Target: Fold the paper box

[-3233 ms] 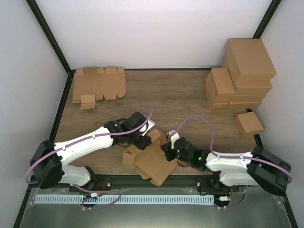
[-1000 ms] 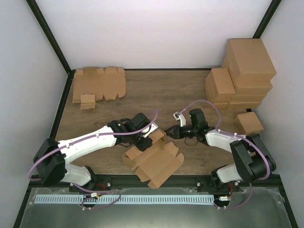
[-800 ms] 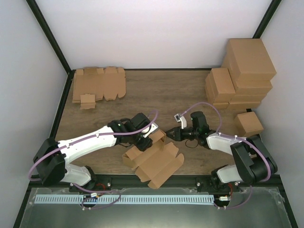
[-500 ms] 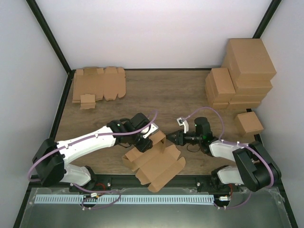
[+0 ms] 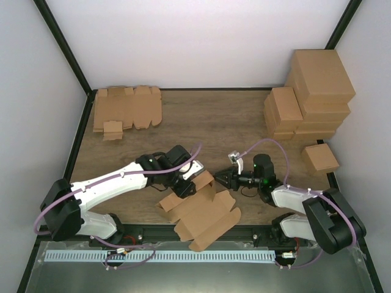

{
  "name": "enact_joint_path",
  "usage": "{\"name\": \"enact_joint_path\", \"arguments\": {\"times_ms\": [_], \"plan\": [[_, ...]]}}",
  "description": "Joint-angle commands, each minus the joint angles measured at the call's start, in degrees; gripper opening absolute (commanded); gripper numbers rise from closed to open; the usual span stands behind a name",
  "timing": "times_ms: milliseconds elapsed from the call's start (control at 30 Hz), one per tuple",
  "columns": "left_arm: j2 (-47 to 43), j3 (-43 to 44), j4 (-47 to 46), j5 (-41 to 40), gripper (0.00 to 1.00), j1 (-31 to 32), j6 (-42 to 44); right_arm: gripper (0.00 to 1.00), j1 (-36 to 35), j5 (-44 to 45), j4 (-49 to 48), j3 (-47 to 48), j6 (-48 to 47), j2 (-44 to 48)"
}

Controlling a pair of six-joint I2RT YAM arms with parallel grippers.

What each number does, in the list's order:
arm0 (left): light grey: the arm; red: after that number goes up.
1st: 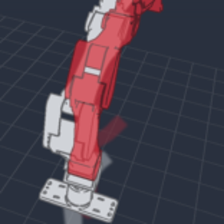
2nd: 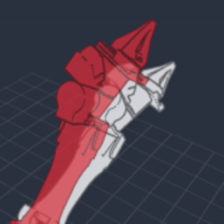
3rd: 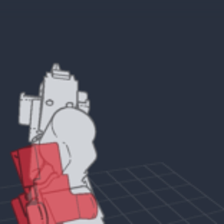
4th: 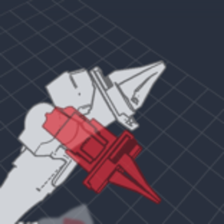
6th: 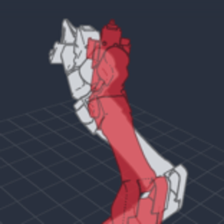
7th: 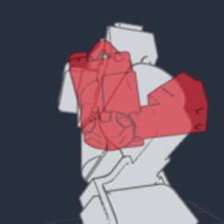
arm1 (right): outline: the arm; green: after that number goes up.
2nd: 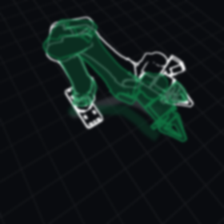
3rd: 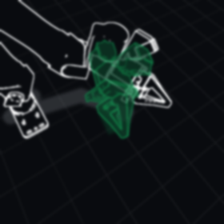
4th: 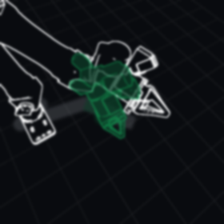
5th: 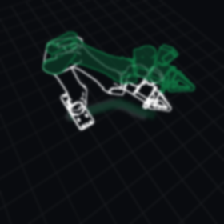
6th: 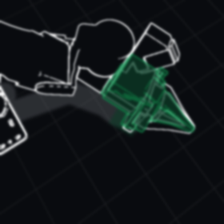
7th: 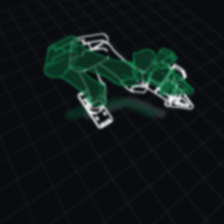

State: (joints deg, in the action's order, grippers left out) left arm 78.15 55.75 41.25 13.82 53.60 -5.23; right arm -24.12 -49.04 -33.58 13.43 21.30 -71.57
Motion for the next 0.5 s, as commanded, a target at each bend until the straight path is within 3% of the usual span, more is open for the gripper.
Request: {"name": "enact_joint_path", "arguments": {"times_ms": [0, 467], "plan": [[0.2, 1.1, -2.7, -0.2, 0.46, -0.3, 2.5, 0.31, -2.4, -4.7, -3.2, -0.9, -3.4, 2.4], [-0.4, 2.6, -2.1, 0.3, 0.46, -3.7, 5.1, 0.32, -5.4, -1.7, -0.6, 0.1, -5.9, 1.9]]}}
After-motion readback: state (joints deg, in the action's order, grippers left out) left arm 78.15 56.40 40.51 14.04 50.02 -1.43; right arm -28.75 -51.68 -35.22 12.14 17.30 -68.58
